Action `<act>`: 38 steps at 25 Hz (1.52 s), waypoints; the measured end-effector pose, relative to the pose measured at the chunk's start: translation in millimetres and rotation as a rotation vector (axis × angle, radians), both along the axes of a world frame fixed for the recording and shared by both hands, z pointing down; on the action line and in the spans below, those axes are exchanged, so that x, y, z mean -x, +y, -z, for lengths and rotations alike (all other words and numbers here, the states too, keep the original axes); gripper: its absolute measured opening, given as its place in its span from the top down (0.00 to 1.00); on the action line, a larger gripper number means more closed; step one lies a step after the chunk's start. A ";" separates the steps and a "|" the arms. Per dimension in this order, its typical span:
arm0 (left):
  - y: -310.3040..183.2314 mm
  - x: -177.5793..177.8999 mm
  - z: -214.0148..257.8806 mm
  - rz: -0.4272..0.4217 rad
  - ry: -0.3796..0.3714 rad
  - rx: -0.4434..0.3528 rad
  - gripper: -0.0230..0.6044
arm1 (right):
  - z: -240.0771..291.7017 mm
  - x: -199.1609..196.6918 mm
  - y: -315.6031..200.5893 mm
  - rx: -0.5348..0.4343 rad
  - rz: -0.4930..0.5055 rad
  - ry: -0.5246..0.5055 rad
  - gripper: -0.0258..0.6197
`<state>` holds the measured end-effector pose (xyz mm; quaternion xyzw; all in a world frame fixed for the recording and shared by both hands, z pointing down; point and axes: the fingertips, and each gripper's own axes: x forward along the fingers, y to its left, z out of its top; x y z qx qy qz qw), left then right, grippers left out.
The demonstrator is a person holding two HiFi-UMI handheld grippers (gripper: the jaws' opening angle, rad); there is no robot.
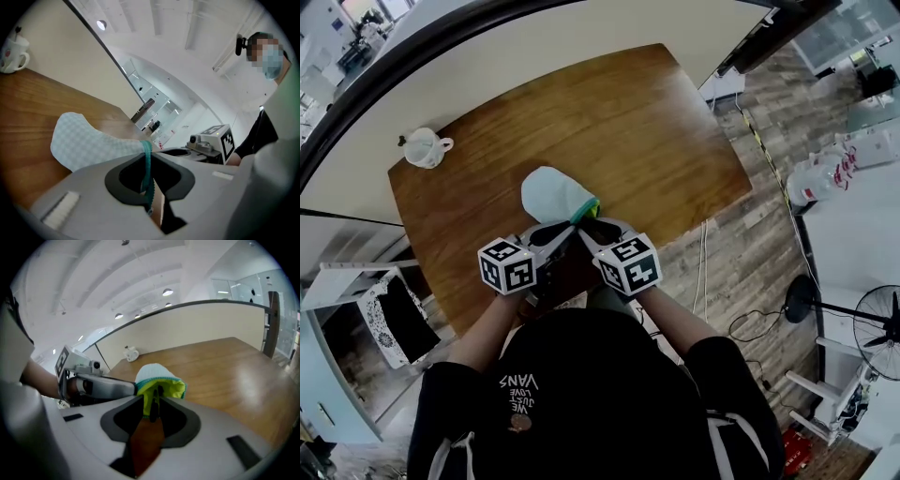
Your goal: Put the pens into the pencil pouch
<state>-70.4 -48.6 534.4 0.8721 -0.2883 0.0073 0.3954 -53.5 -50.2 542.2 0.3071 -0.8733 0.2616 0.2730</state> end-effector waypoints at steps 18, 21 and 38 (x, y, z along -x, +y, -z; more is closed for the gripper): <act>-44.9 0.1 -42.5 0.084 -0.183 0.000 0.89 | -13.4 -85.9 -13.8 0.065 -0.346 -0.046 0.85; -50.9 1.2 -50.2 0.103 -0.227 -0.007 0.89 | -18.9 -95.3 -7.8 0.084 -0.371 -0.037 0.85; -36.9 26.3 -35.2 0.139 -0.284 -0.063 0.78 | -11.6 -92.7 22.9 0.026 -0.476 -0.049 0.85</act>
